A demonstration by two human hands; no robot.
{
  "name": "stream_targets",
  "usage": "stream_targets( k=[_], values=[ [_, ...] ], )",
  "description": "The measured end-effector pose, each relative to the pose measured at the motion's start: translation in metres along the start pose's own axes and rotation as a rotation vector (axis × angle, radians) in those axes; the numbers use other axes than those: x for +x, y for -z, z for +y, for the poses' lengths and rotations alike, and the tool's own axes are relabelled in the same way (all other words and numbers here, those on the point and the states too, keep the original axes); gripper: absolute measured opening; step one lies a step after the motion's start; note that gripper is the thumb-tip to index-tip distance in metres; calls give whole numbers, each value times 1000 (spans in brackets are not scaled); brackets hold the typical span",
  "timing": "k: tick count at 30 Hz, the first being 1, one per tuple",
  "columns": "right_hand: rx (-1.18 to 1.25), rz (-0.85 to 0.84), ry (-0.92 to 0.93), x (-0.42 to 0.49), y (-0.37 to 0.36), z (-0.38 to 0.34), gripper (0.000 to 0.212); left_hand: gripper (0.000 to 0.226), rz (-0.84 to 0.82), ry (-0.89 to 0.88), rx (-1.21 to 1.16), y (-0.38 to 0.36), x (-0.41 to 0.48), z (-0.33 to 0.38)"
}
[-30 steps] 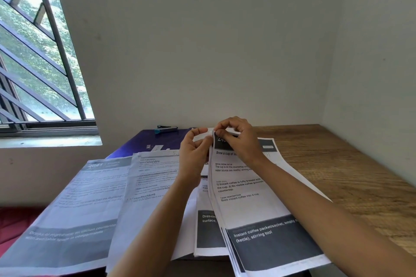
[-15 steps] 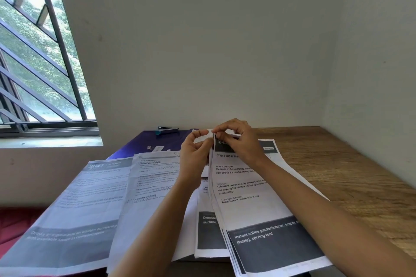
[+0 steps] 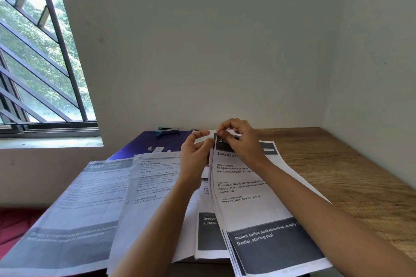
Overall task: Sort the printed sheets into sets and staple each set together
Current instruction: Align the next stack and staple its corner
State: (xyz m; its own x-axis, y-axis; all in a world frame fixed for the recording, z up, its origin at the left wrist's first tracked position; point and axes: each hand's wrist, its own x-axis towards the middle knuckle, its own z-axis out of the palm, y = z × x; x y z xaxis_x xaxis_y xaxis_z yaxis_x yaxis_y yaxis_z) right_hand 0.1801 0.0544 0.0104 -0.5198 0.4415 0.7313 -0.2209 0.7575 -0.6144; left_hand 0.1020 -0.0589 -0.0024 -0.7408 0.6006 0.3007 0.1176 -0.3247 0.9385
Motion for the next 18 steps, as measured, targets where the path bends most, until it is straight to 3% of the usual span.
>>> stream_targets(
  k=[18],
  values=[
    [-13,-43,-24,1,3,-1,11,22,-33,1,10,1,2,-2]
  ],
)
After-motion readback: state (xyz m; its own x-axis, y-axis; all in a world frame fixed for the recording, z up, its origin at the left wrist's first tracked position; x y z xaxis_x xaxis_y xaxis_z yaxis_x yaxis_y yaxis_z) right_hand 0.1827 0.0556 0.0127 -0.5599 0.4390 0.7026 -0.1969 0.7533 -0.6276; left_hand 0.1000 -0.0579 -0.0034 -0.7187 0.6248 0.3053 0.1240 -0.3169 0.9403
